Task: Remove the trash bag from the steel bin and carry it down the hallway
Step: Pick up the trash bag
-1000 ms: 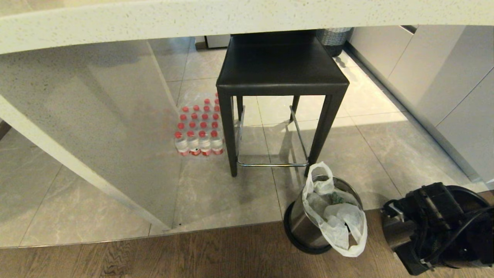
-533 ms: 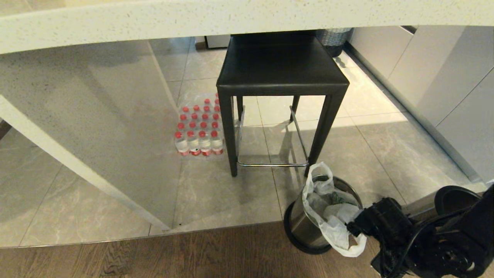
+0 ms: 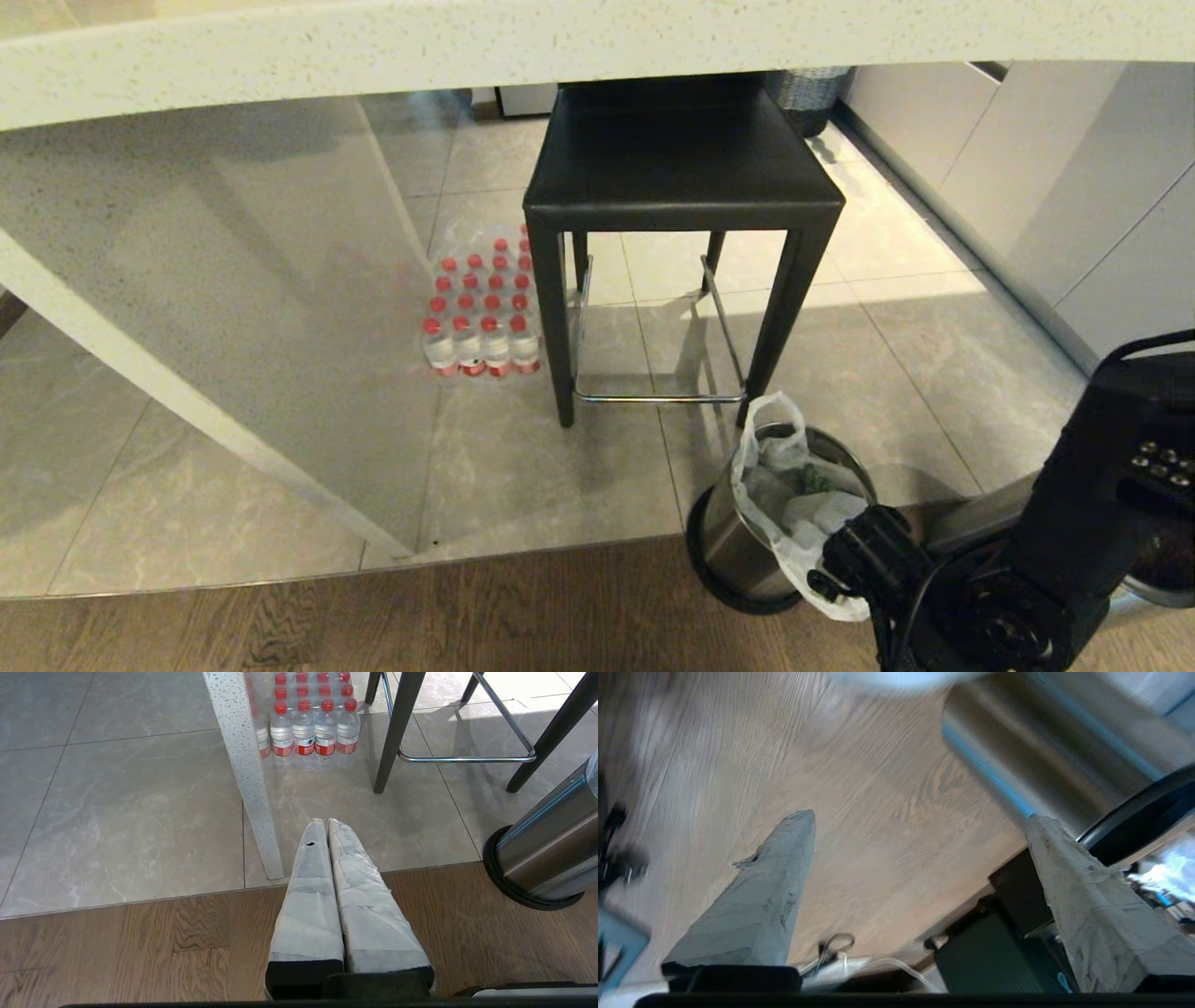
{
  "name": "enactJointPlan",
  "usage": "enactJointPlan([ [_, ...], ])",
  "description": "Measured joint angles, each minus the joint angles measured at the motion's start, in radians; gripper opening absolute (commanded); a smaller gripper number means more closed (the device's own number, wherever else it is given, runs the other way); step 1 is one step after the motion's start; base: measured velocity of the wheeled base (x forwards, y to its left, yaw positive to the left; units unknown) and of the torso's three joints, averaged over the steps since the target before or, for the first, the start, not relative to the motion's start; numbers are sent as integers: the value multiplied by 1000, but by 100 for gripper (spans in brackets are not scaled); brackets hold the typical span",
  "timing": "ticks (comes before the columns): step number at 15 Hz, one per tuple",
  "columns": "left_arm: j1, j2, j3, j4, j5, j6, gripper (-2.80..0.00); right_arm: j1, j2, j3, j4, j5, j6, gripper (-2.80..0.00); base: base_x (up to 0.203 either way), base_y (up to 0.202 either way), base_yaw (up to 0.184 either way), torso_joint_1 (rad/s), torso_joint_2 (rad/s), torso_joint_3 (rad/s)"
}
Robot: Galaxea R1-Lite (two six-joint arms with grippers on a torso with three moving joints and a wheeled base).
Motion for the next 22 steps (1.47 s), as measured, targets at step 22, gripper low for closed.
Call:
enactJointPlan([
  [22,0,0,0,0,0,0,-280,50,224,-19,-491,-125,-101,0,0,0,0,0,0,0],
])
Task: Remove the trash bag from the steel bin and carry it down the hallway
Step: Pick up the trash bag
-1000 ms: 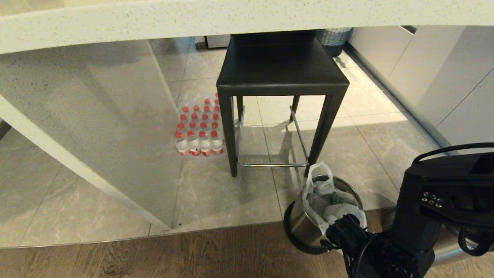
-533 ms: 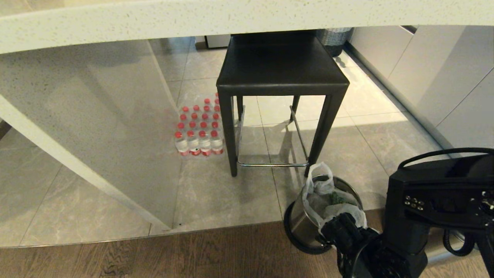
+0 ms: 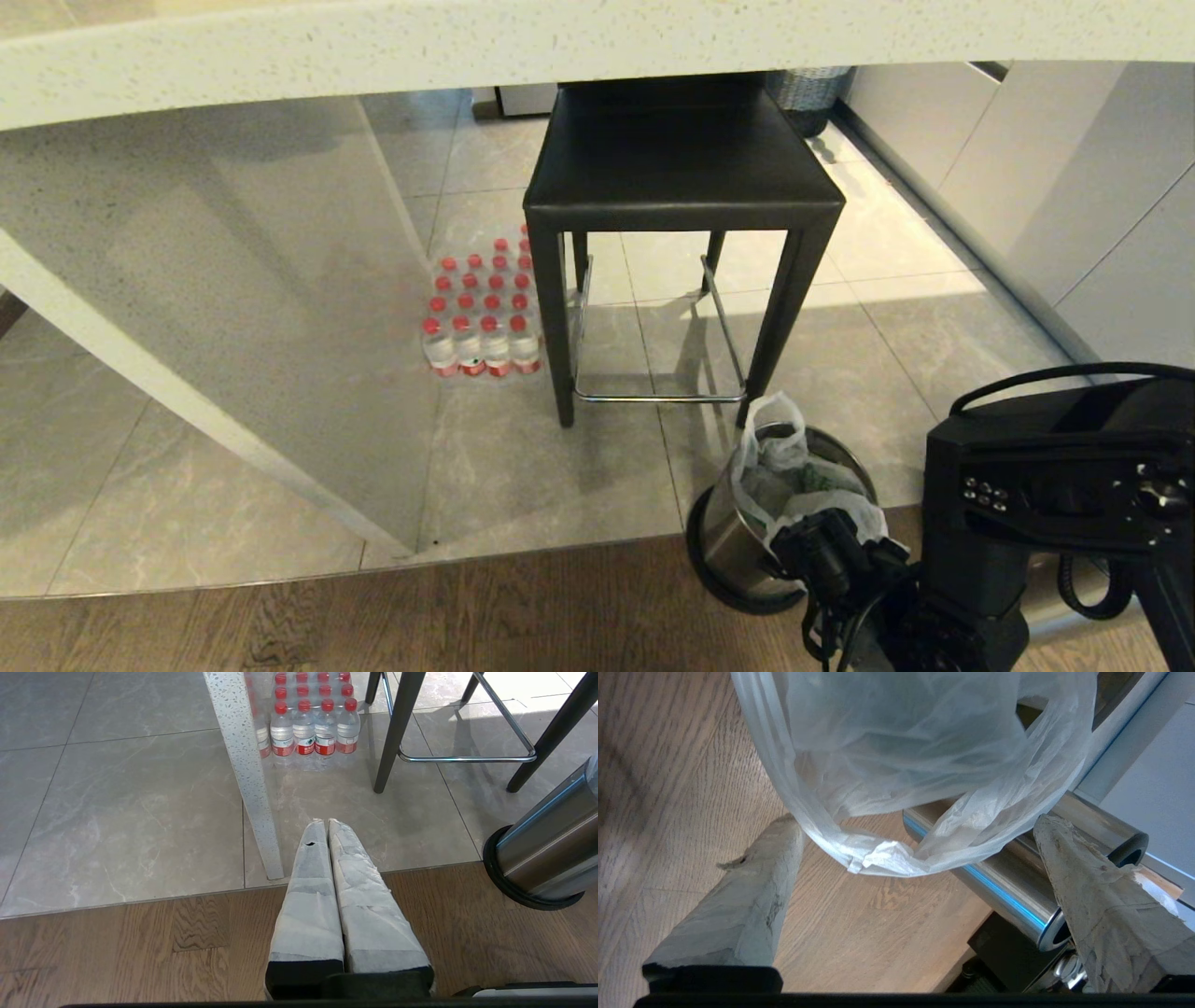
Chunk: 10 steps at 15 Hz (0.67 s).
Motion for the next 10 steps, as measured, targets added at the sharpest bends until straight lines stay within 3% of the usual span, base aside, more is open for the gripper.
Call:
enactJointPlan([
  [10,0,0,0,0,0,0,-280,0,-89,-3,-56,-78,0,0,0,0,0,0,0,0],
])
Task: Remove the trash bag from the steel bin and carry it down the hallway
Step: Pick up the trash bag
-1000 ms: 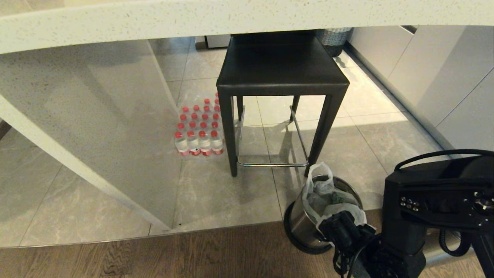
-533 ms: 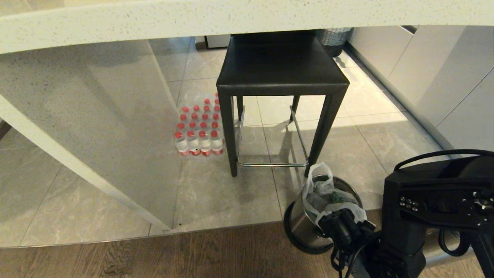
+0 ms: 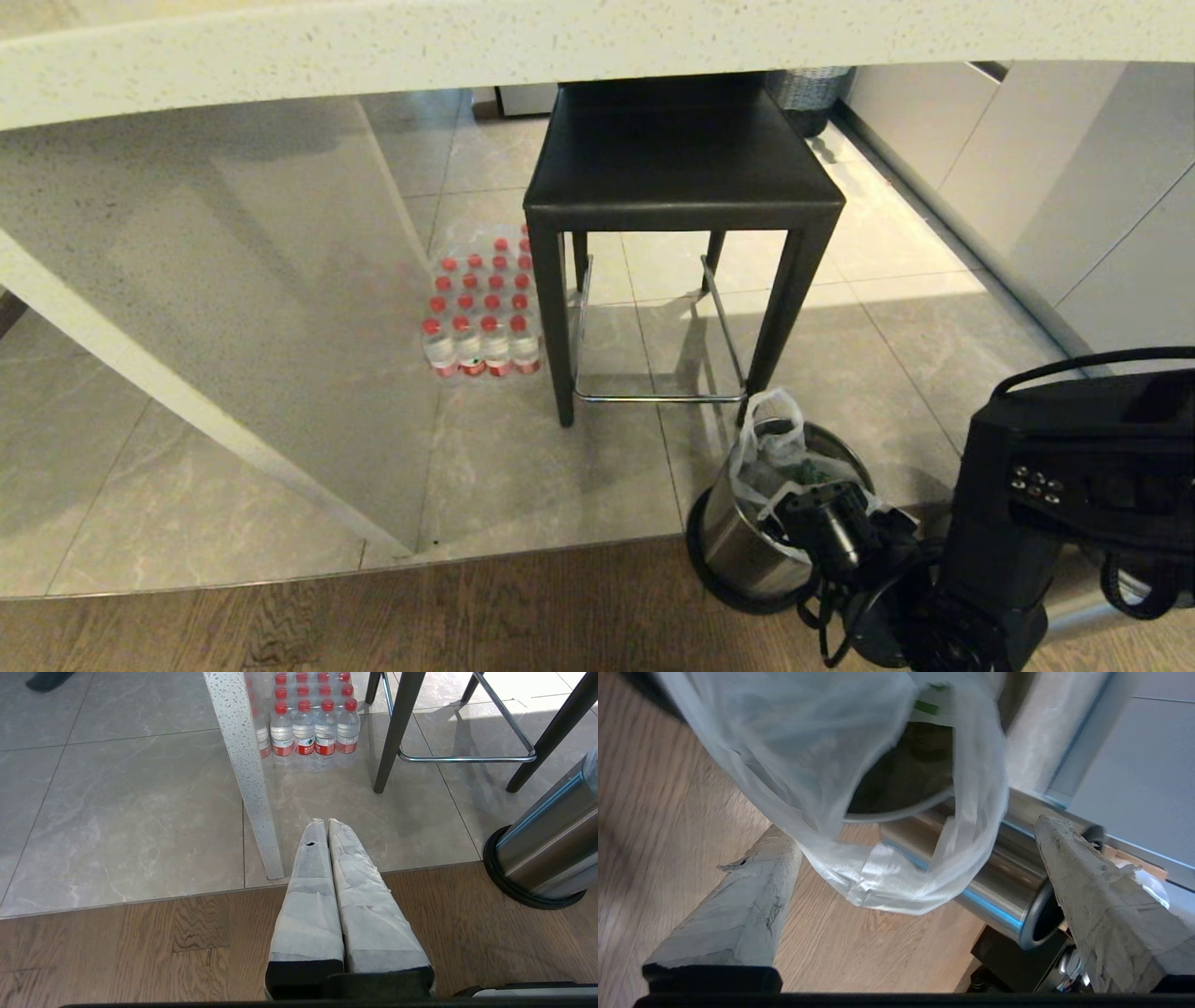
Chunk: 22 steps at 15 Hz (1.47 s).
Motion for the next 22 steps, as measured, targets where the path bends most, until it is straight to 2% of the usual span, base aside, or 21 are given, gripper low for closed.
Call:
enactJointPlan([
  [9,0,0,0,0,0,0,-280,0,-87,-18,5,-8,5,0,0,0,0,0,0,0],
  [17,0,0,0,0,0,0,-280,-27,-62,-51,22,13,13,0,0,0,0,0,0,0],
  [22,0,0,0,0,0,0,-280,-58,-50,-129,117,34,8,0,0,0,0,0,0,0],
])
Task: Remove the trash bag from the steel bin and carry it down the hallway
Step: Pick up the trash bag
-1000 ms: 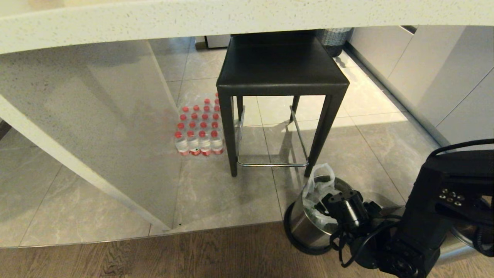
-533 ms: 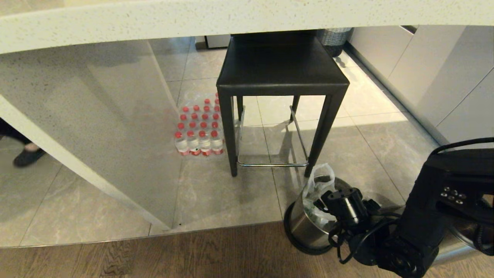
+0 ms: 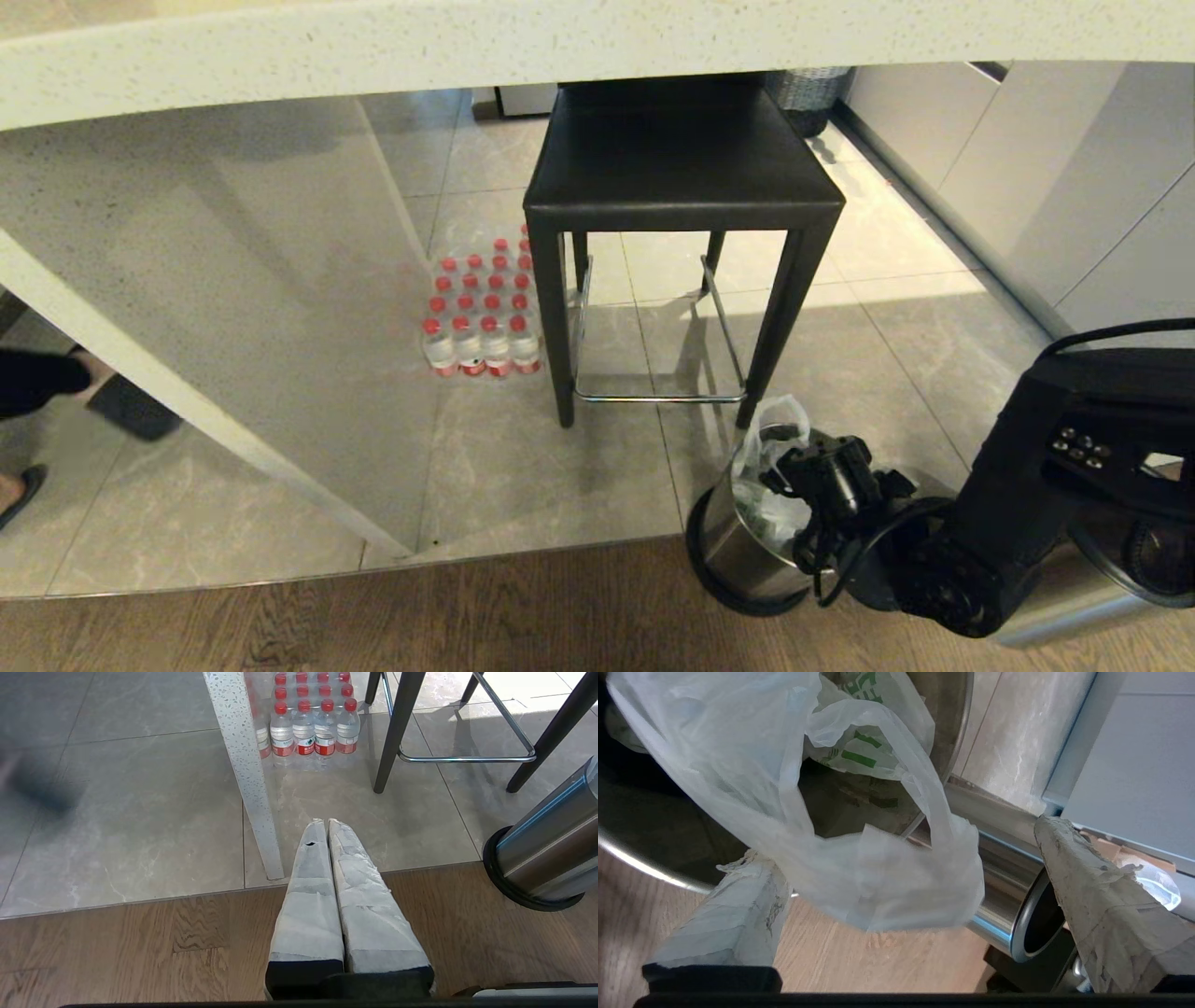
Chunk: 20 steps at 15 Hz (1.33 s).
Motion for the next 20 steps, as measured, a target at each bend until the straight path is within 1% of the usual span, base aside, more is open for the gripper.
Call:
enactJointPlan([
  [1,0,0,0,0,0,0,-280,-1,6,-11,1,1,0,-52,0,0,0,0,0,0],
  [2,0,0,0,0,0,0,-280,-1,11,-15,7,10,-2,-280,0,0,0,0,0,0],
  [4,0,0,0,0,0,0,-280,-1,17,-21,4,41,-3,-280,0,0,0,0,0,0],
  [5,0,0,0,0,0,0,-280,-1,21,-25,-1,44,-4,-280,0,0,0,0,0,0],
  [12,0,0,0,0,0,0,-280,-2,24,-47,-33,45,-1,-280,0,0,0,0,0,0],
  [20,0,0,0,0,0,0,-280,-8,-52,-53,-45,45,25,-280,0,0,0,0,0,0],
])
